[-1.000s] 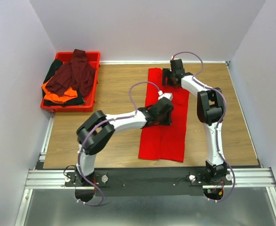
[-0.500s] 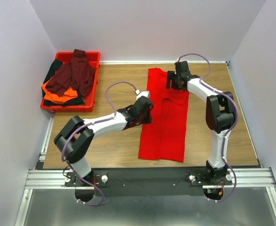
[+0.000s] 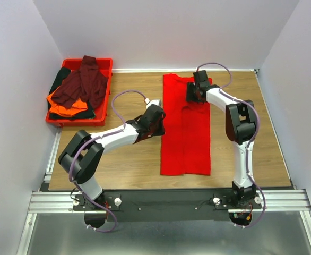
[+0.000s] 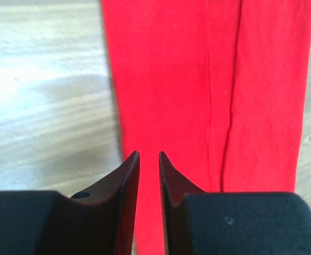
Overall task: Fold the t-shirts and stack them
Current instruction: Fold the tshirt
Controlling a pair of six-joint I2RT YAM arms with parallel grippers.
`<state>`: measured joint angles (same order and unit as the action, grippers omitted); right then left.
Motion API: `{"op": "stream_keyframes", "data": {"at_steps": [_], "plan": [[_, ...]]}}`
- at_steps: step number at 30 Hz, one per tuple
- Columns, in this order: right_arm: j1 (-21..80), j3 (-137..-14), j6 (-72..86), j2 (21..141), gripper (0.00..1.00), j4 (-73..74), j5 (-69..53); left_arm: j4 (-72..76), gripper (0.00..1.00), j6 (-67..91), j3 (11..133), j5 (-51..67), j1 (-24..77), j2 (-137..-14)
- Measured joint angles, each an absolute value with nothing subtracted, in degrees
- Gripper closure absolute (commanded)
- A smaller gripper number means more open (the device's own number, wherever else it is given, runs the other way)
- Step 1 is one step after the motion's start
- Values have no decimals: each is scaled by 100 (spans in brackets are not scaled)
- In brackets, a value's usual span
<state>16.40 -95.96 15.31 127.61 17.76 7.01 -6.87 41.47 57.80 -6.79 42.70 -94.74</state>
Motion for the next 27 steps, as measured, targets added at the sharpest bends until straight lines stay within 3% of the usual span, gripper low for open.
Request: {"op": "stream_keyframes", "data": {"at_steps": [3, 11, 18, 27], "plan": [[1640, -10005, 1487, 13047, 29, 1756, 709, -611, 71, 4121, 5780, -620, 4075, -9485], [1640, -10777, 1472, 13544, 15, 1721, 670, -499, 69, 4014, 6012, -399, 3697, -9830], [1640, -10857, 1470, 13480, 13, 1798, 659, -432, 64, 3854, 6226, -191, 3682, -10025], [1643, -8906, 2104, 11336, 17, 1831, 932, -261, 62, 3730, 5940, 204, 3675, -10025]]}}
